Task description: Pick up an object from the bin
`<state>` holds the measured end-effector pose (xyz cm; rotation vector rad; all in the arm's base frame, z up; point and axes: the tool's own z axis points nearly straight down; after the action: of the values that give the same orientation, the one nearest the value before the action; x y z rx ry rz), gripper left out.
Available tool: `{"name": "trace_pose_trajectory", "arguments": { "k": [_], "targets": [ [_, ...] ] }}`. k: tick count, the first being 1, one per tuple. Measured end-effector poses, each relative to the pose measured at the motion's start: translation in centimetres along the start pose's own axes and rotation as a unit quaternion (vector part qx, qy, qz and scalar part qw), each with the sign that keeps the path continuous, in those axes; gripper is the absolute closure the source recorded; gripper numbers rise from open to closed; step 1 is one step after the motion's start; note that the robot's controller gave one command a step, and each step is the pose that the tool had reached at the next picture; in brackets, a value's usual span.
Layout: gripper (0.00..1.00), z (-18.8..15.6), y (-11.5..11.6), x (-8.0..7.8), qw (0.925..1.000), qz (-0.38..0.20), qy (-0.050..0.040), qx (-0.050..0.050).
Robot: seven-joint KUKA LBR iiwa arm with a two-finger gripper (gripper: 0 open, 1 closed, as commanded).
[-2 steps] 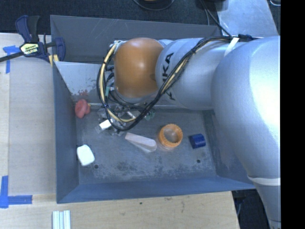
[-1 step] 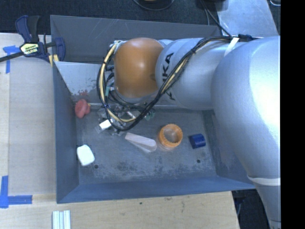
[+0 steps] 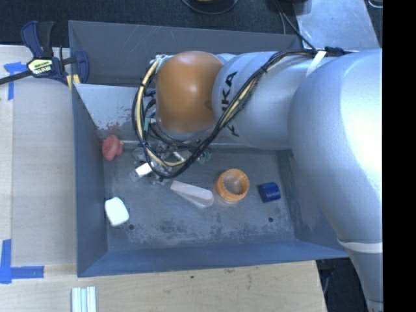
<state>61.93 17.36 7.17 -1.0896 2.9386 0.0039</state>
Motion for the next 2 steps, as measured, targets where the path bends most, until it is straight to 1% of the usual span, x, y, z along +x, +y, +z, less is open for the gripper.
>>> {"name": "trace_pose_trajectory", "arguments": {
  "k": [1,2],
  "targets": [
    [1.00,-0.6,0.1,0.1,1.0000,0.000,0.0017,-0.001],
    [1.00,-1.6,0.0,0.0,1.0000,0.001,-0.0005,0.000]
  ]
}}
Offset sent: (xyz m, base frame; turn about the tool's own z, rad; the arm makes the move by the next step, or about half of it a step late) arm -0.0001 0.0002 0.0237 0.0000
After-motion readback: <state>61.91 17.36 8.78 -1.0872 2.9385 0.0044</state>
